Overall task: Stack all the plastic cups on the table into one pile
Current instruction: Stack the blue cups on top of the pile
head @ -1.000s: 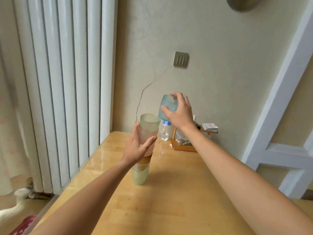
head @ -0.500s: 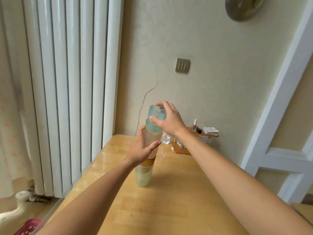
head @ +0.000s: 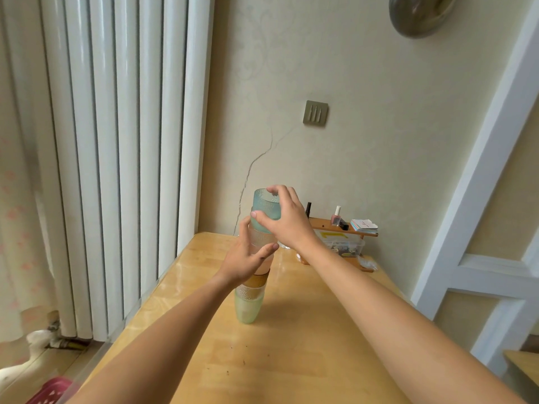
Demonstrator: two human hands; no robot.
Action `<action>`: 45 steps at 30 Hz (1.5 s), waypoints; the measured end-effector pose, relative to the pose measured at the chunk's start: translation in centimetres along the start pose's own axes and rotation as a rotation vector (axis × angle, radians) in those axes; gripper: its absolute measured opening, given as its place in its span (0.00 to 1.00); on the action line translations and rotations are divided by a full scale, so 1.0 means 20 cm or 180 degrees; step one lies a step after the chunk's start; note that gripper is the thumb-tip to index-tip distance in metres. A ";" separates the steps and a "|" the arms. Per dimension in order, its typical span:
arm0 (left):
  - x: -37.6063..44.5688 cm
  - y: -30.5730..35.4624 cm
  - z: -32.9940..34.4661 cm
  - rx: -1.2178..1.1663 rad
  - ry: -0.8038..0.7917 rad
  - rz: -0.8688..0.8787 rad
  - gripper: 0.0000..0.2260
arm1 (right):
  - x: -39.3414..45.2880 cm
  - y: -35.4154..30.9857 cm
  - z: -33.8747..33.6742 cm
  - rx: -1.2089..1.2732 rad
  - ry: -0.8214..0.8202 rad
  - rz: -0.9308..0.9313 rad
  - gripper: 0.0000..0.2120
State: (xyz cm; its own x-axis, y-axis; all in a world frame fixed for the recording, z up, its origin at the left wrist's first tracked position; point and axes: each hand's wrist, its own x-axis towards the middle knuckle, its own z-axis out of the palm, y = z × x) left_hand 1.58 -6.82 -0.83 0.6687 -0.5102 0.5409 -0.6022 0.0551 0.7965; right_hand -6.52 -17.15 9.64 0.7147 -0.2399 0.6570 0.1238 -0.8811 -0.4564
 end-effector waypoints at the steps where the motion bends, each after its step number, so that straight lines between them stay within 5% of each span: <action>1: 0.00 -0.01 0.00 0.0031 -0.0005 0.0000 0.38 | 0.00 0.00 0.01 0.0004 0.0038 -0.0001 0.28; 12: 0.00 0.00 0.00 0.0015 -0.0147 -0.0007 0.41 | -0.05 0.01 0.05 0.0227 0.0255 0.0148 0.37; 19: -0.03 -0.10 -0.06 0.0029 -0.0633 -0.0478 0.42 | -0.08 0.03 0.06 0.0485 0.0215 0.0358 0.51; 22: -0.11 -0.21 -0.06 0.0104 -0.0890 -0.0695 0.48 | -0.08 0.04 0.05 0.0403 0.0228 0.0276 0.46; 29: -0.18 -0.31 -0.04 0.0001 -0.0825 -0.0827 0.38 | -0.07 0.07 0.08 0.0368 0.0276 0.0170 0.46; 36: -0.22 -0.40 -0.02 0.0238 -0.0881 -0.0863 0.53 | -0.12 0.06 0.09 0.0832 0.0091 0.0530 0.60; 45: -0.20 -0.44 0.04 0.0496 -0.0783 -0.0825 0.42 | -0.09 0.14 0.14 0.0544 -0.0132 0.0890 0.39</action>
State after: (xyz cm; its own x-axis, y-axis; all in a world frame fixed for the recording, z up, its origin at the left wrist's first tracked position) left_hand 3.81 -5.98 -10.27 0.6942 -0.6818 0.2309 -0.4986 -0.2242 0.8373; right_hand -5.56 -17.95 5.49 0.7642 -0.4431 0.4687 0.0301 -0.7014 -0.7121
